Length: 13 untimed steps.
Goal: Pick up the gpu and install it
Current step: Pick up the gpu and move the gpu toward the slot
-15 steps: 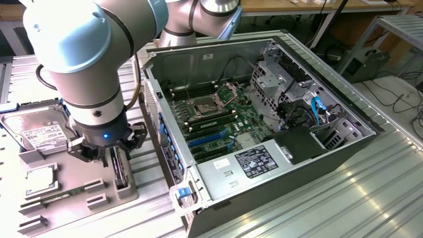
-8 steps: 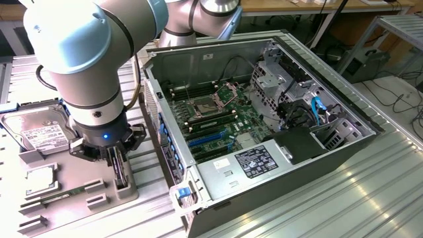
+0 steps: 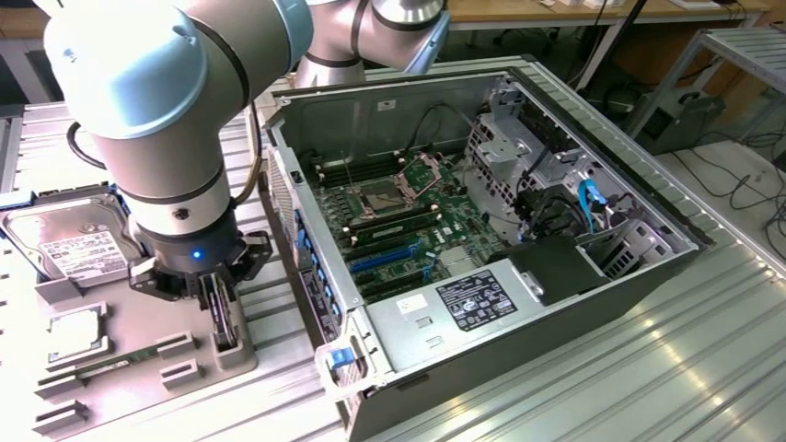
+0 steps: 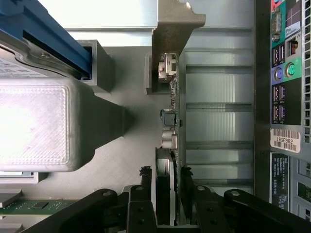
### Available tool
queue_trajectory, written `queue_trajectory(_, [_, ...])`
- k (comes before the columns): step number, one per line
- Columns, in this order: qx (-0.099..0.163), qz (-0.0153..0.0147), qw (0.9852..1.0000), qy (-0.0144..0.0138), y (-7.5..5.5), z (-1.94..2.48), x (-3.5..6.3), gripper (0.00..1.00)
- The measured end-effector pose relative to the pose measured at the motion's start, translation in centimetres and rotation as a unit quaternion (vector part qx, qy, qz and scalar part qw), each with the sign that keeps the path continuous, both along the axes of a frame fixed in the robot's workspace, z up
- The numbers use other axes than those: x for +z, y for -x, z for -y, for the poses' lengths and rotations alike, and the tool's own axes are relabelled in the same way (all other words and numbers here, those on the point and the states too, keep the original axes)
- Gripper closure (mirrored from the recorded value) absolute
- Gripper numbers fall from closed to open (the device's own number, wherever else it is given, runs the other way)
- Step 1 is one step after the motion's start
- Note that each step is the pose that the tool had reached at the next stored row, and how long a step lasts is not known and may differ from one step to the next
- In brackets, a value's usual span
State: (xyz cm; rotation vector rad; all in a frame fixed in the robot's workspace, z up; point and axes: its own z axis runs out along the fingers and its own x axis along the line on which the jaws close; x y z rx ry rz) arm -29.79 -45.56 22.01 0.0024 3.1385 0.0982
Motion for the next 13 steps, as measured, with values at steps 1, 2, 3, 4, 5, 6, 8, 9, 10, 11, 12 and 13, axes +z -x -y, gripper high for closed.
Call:
queue_trajectory(1, [0.000, 0.0000, 1.0000, 0.0000, 0.00, 0.00, 0.00, 0.64])
queue_trajectory(2, [0.000, 0.0000, 1.0000, 0.0000, 0.00, 0.01, -0.01, 0.65])
queue_trajectory(3, [0.000, 0.0000, 1.0000, 0.0000, 0.00, 0.01, -0.01, 0.65])
queue_trajectory(4, [0.000, 0.0000, 1.0000, 0.0000, 0.00, 0.01, -0.01, 0.65])
queue_trajectory(5, [0.000, 0.0000, 1.0000, 0.0000, 0.00, 0.01, -0.01, 0.72])
queue_trajectory(6, [0.000, 0.0000, 1.0000, 0.0000, -0.01, 0.01, -0.01, 0.73])
queue_trajectory(8, [0.000, 0.0000, 1.0000, 0.0000, -0.02, 0.01, -0.01, 0.73])
queue_trajectory(9, [0.000, 0.0000, 1.0000, 0.0000, -0.02, 0.01, -0.02, 0.73])
queue_trajectory(10, [0.000, 0.0000, 1.0000, 0.0000, -0.02, 0.01, -0.02, 0.73])
queue_trajectory(11, [0.000, 0.0000, 1.0000, 0.0000, -0.02, 0.01, -0.02, 0.73])
queue_trajectory(12, [0.000, 0.0000, 1.0000, 0.0000, -0.02, 0.01, -0.02, 0.73])
queue_trajectory(13, [0.000, 0.0000, 1.0000, 0.0000, -0.02, 0.01, -0.01, 0.73])
